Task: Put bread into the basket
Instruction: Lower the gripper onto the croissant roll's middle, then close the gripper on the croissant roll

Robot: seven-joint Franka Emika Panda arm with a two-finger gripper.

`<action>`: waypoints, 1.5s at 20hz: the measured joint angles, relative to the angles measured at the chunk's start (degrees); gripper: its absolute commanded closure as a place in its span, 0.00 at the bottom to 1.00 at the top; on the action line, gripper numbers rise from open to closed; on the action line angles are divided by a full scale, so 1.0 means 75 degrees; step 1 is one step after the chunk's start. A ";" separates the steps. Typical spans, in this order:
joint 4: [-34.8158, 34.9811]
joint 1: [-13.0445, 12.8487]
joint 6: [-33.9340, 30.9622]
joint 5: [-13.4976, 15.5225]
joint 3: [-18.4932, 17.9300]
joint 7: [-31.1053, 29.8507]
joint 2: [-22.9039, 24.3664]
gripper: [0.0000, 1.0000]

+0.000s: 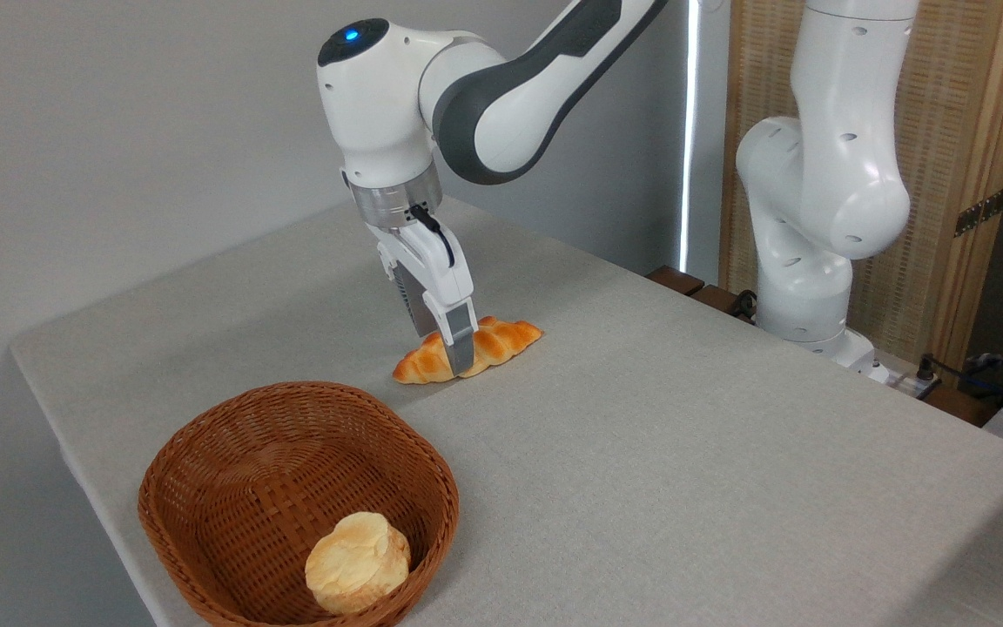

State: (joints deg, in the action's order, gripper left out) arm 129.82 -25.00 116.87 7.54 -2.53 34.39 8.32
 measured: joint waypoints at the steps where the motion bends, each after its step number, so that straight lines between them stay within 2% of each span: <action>1: 0.0000 -0.0003 0.0000 -0.0002 0.0000 0.0000 -0.0007 0.00; 6: 0.0000 -0.0061 0.0000 -0.0118 0.0007 0.0001 -0.0036 0.02; 7: 0.0000 -0.0100 0.0000 -0.0121 0.0007 0.0001 -0.0044 0.11; 8: 0.0000 -0.0129 0.0000 -0.0122 0.0007 0.0001 -0.0053 0.29; 10: 0.0000 -0.0146 0.0000 -0.0127 0.0007 0.0001 -0.0070 0.52; 11: 0.0000 -0.0146 0.0000 -0.0134 0.0007 0.0001 -0.0077 0.61; 13: 0.0000 -0.0146 0.0000 -0.0139 0.0007 0.0001 -0.0080 0.69; 15: 0.0000 -0.0146 0.0000 -0.0144 0.0007 0.0001 -0.0080 0.72; 30: -0.0010 -0.0143 0.0000 -0.0146 -0.0017 0.0001 -0.0049 0.71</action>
State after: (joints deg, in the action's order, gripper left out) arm 129.75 -26.07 116.87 6.44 -2.66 34.40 7.95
